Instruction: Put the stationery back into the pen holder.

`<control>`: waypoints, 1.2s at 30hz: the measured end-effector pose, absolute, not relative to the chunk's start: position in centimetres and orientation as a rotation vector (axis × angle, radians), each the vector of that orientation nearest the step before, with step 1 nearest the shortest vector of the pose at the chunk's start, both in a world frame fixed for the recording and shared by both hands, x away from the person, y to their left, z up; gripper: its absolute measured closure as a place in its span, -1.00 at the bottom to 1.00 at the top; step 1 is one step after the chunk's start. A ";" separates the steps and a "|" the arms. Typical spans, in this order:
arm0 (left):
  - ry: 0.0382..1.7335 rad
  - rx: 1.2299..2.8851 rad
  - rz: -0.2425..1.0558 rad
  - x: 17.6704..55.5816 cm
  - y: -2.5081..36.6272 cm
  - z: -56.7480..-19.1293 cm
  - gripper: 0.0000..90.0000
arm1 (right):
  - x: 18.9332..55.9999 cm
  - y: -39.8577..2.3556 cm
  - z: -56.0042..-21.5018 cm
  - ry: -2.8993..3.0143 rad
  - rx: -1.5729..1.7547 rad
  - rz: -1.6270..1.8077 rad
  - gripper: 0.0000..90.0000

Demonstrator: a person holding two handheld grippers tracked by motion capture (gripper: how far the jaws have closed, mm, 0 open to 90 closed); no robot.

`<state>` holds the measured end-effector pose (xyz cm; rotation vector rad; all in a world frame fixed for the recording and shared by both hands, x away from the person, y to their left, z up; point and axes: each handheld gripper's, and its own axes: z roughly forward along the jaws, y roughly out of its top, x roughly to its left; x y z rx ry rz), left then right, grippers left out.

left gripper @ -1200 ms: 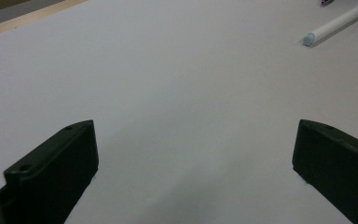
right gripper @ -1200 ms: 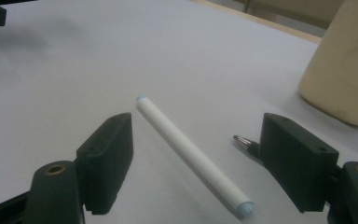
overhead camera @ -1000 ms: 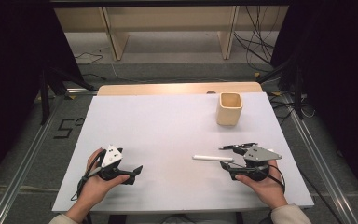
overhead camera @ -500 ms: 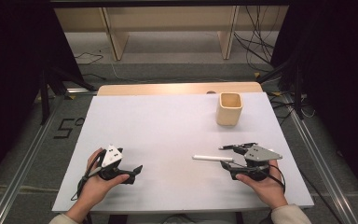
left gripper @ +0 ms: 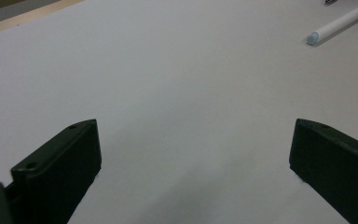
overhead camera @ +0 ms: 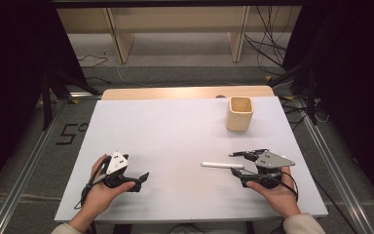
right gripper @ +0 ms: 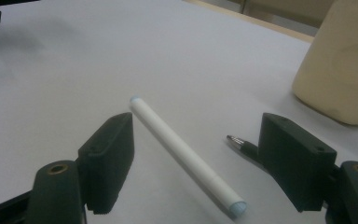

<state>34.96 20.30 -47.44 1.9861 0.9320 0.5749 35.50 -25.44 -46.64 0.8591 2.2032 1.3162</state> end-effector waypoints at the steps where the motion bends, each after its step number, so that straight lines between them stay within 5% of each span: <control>1: 0.931 1.990 0.572 35.0 20.3 -47.5 -0.96 | 35.5 -25.5 -46.6 2.204 0.858 1.314 -0.36; 19: 0.944 1.982 0.566 34.9 20.3 -47.5 -0.91 | 36.6 -25.7 -45.7 2.264 0.836 1.128 -0.07; 36: 0.939 1.985 0.543 35.1 19.9 -47.6 -0.86 | 39.8 -18.8 -44.8 2.675 0.364 0.472 0.26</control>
